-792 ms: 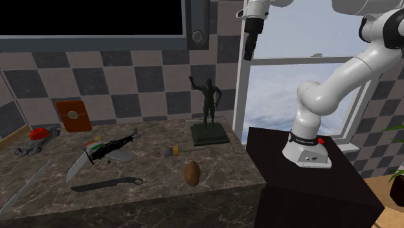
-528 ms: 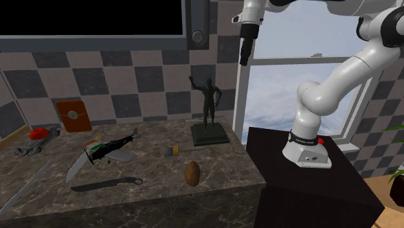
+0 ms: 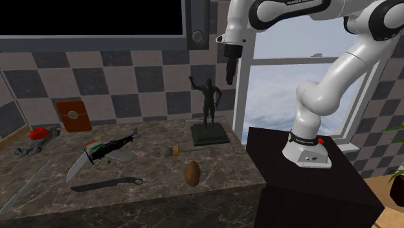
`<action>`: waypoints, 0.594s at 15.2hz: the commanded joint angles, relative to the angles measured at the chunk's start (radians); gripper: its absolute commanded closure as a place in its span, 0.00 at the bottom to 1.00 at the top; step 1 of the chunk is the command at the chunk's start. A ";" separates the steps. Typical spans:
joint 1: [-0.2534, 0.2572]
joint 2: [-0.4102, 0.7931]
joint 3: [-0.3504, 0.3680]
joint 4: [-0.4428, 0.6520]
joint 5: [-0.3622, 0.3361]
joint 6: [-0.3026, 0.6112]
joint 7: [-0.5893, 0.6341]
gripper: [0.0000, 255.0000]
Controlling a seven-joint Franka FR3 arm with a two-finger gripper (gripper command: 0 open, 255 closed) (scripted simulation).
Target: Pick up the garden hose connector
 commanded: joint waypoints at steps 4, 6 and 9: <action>0.026 0.147 0.039 -0.013 0.016 0.152 0.007 0.00; 0.034 0.211 0.054 -0.009 0.019 0.208 0.008 0.00; 0.046 0.312 0.074 0.007 0.020 0.287 0.012 0.00</action>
